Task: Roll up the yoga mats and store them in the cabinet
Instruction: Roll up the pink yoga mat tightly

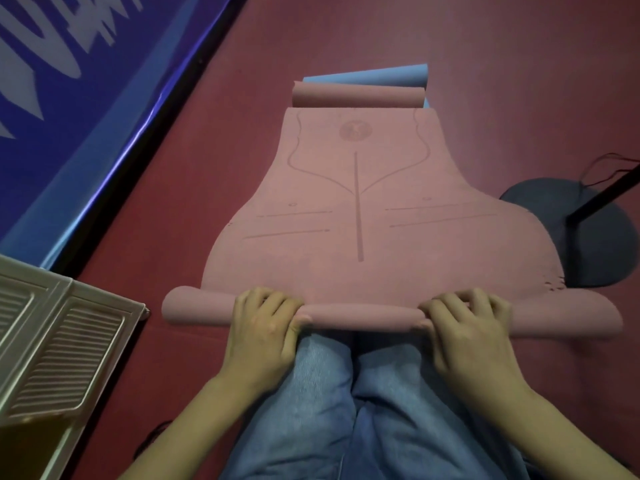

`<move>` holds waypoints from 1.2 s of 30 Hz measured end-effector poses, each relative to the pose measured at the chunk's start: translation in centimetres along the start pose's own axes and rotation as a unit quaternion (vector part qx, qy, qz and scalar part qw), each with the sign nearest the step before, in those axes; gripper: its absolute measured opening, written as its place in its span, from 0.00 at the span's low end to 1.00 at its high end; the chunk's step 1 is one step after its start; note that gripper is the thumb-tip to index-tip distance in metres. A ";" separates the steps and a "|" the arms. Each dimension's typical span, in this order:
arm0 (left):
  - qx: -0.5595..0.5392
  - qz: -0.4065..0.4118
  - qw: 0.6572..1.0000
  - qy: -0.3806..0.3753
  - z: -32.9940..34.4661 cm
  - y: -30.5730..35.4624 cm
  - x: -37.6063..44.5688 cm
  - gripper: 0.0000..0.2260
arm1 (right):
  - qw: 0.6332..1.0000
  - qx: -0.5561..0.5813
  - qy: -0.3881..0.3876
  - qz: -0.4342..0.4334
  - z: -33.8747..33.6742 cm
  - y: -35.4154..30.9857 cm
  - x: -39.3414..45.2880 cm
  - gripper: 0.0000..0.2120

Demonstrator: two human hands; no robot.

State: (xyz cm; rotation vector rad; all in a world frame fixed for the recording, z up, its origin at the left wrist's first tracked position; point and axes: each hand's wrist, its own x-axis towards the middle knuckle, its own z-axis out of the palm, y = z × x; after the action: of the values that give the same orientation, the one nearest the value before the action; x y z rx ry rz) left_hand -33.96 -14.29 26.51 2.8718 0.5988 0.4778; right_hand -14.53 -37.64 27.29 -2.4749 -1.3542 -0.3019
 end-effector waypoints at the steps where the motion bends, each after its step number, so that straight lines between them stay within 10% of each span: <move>1: -0.007 -0.008 1.000 -0.014 0.0 -0.1 0.6 0.17 | 1.000 0.009 -0.009 0.006 0.0 0.2 0.3 0.13; 19: -0.087 -0.137 0.984 -0.070 -1.5 -0.3 0.4 0.16 | 0.998 0.049 -0.040 -0.027 -2.3 0.6 -0.7 0.16; 36: 0.033 0.021 0.998 0.044 -0.5 1.3 0.2 0.18 | 0.998 -0.033 -0.050 -0.004 -2.3 -0.1 1.7 0.11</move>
State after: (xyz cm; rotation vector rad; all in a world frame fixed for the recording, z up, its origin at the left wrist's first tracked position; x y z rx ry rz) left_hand -33.50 -15.35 27.33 2.9443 0.5793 0.6042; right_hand -13.82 -37.08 29.95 -2.5718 -1.4153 -0.2310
